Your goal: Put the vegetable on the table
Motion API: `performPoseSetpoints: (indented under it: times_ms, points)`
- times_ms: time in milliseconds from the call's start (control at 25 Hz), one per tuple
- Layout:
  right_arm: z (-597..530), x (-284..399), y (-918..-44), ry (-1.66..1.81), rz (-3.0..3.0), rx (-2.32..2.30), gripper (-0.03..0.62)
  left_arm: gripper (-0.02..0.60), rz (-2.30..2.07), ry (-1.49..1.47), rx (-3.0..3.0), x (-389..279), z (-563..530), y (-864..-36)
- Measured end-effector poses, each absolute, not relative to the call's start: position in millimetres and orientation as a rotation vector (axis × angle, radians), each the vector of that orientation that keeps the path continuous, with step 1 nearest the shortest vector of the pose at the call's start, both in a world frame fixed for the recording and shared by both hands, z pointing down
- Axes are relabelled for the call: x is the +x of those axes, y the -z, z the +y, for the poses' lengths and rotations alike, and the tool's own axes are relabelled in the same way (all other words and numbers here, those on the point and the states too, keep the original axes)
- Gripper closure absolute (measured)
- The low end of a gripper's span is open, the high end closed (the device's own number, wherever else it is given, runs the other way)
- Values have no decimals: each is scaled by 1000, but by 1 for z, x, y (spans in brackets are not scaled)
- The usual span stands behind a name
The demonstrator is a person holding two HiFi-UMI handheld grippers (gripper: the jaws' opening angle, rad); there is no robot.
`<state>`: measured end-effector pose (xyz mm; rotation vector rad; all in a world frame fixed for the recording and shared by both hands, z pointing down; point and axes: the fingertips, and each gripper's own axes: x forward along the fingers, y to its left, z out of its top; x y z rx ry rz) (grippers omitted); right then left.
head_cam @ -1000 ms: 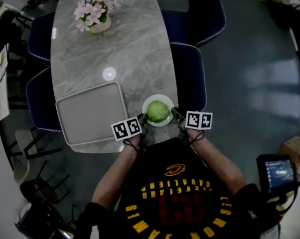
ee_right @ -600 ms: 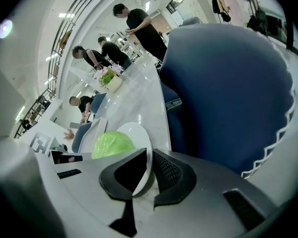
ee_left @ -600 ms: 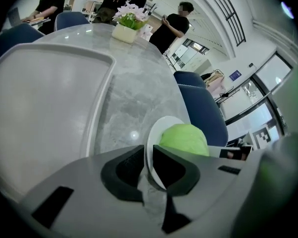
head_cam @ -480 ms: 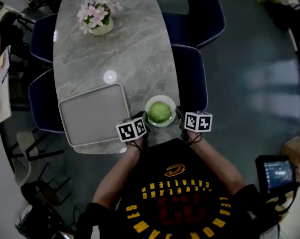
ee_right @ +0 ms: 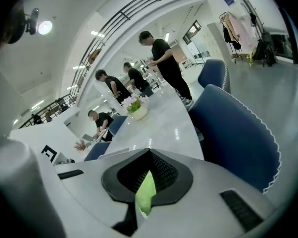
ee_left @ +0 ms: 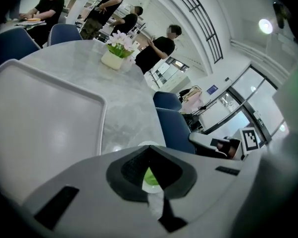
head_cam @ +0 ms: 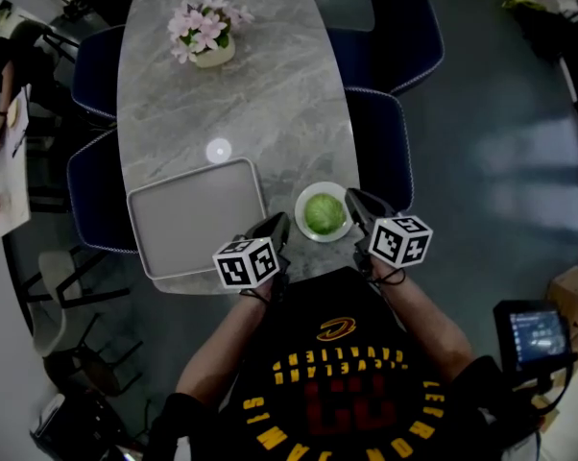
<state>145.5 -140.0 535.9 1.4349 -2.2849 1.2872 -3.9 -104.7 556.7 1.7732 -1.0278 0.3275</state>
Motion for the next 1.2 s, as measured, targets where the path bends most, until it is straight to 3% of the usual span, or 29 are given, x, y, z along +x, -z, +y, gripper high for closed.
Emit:
performPoseSetpoints:
  times_ms: [720,960,1200]
  points:
    - [-143,5,-388,-872,-2674,1257,589,581,-1010,-266,2288,-46,-116,-404]
    - [-138,-18,-343,-552,-2751,1290,589,581,-1025,-252,2443,-61,-118,-363]
    - [-132,-24,-329,-471,-2764,1407,589,581,-1000,-205,2519,-69,-119,-335]
